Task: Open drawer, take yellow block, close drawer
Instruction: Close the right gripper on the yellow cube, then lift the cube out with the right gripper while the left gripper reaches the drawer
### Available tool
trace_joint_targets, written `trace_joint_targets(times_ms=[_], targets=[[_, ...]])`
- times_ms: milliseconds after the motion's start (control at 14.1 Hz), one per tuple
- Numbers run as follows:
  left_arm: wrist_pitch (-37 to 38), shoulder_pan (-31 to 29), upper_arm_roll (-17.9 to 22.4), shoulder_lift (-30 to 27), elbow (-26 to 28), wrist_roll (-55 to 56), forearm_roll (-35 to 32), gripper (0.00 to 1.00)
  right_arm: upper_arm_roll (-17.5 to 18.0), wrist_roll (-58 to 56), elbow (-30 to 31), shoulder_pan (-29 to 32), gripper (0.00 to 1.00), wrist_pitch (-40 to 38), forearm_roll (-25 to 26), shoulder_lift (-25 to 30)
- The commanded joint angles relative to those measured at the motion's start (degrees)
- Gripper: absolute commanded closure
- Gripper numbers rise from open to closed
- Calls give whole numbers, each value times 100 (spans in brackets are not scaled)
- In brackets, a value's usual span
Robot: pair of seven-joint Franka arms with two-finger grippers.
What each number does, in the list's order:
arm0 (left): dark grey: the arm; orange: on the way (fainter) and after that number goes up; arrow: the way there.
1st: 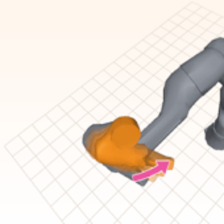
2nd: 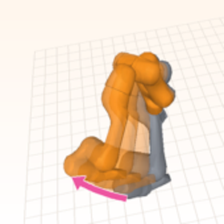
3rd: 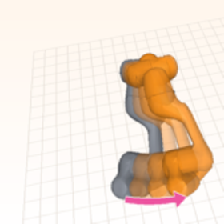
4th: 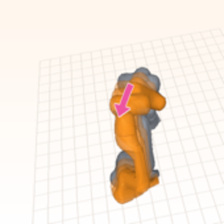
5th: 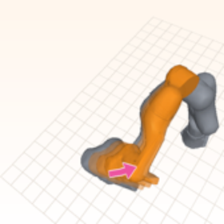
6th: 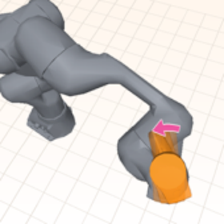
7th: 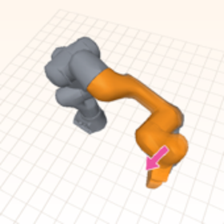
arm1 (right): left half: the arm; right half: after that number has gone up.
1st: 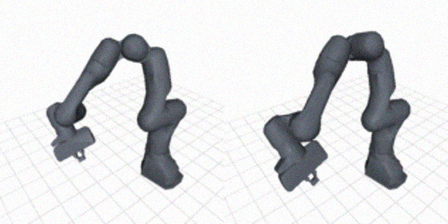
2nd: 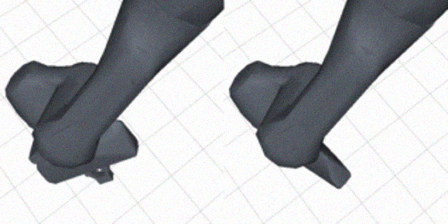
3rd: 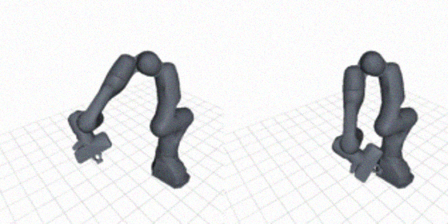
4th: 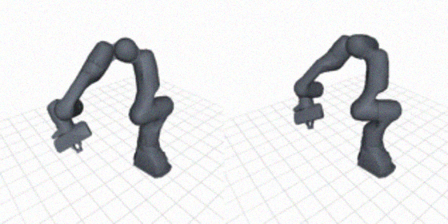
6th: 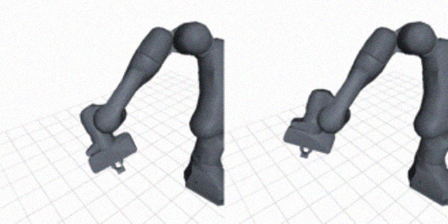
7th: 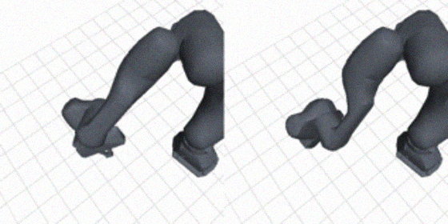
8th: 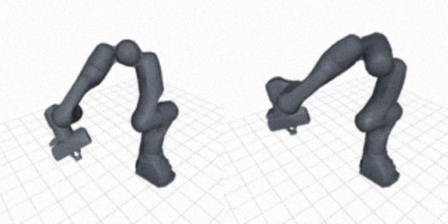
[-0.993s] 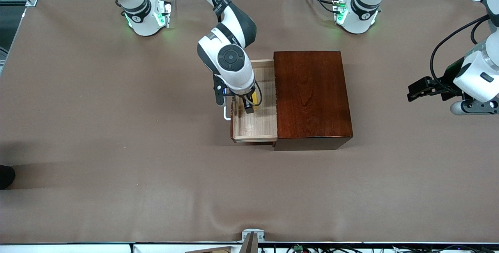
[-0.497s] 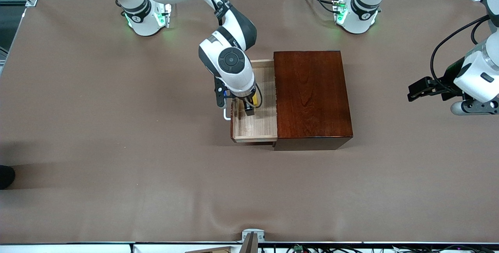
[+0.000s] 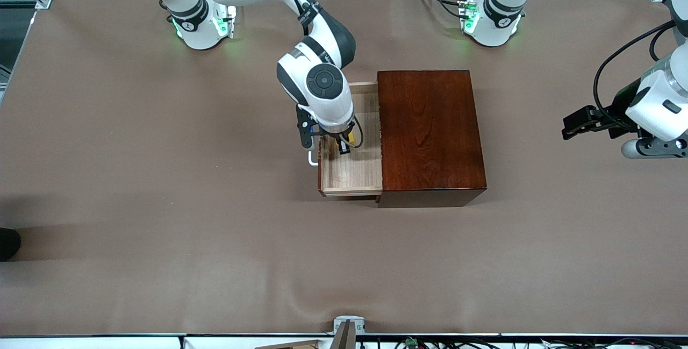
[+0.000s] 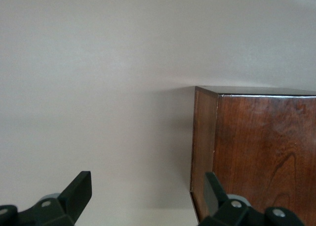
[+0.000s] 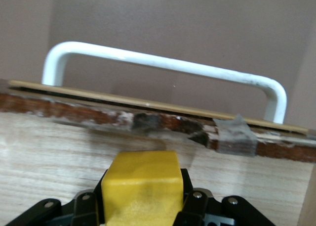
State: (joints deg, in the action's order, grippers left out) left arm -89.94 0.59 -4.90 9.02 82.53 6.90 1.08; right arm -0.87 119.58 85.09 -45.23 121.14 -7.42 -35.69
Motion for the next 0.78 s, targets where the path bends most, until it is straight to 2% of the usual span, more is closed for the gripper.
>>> trace_joint_targets(times_ms=[0,213,355,497,709], targets=[[196,-6,-20,-146,35,57,-20,0,-28,-198,-97,154,100,-38,65,246],[196,-6,-98,-216,35,66,-20,0,-10,-234,-264,470,100,-116,12,509],[249,3,-134,-207,35,92,-20,0,-1,-417,-457,778,100,-702,21,528],[275,3,-212,-199,44,110,-20,0,-1,-1407,-493,954,100,-1301,-101,607],[275,20,-361,-129,88,127,-3,0,-1,-2338,-336,1411,100,-1696,-260,949]])
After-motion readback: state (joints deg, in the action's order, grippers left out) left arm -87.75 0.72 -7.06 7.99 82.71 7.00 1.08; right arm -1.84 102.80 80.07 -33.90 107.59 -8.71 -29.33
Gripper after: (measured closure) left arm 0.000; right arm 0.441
